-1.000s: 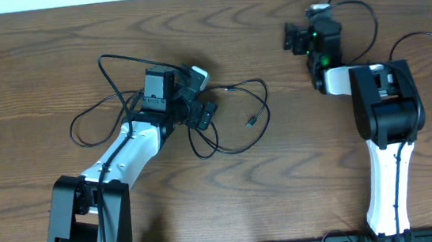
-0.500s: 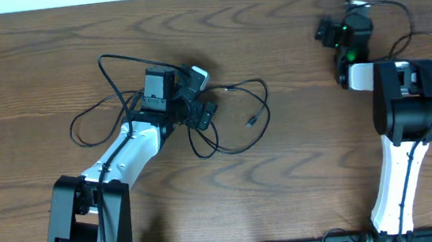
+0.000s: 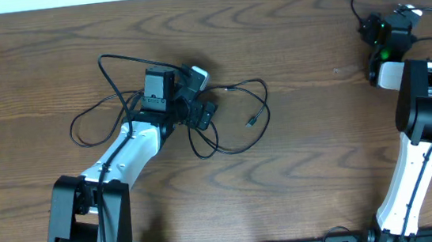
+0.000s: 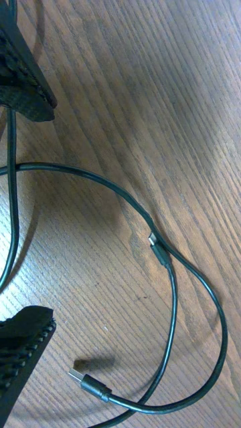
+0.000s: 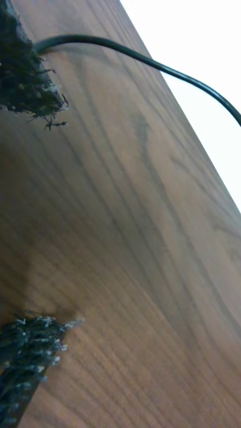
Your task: Untangle cables
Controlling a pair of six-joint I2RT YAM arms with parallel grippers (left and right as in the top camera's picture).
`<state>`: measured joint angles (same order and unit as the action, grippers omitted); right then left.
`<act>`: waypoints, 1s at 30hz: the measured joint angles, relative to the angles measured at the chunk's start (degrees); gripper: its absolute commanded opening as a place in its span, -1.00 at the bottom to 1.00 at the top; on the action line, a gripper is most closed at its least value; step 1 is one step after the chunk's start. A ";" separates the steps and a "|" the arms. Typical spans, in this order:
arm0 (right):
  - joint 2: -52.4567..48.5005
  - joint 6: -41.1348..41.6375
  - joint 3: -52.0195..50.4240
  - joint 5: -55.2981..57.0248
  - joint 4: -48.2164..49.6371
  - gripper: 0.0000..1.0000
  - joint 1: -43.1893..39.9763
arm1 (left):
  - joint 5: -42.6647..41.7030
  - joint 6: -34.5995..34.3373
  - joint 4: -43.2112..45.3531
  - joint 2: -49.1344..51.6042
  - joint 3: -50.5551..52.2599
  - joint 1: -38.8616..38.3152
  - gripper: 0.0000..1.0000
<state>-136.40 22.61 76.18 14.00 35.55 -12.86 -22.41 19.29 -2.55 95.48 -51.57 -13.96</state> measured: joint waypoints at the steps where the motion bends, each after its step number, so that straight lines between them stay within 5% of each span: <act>1: 0.00 0.24 0.00 -0.11 0.31 0.95 -0.07 | 0.00 0.00 0.00 0.00 0.00 0.00 0.87; 16: 0.00 1.95 -0.81 -22.08 8.81 0.96 1.09 | 0.00 0.00 0.00 0.00 0.02 0.00 0.87; 30: 8.39 -18.62 -1.03 -28.11 7.48 0.98 16.52 | 0.02 0.00 0.00 0.00 0.00 -0.02 0.86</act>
<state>-128.01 3.99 75.16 -14.11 43.03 3.66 -22.39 19.29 -2.55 95.48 -51.57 -13.98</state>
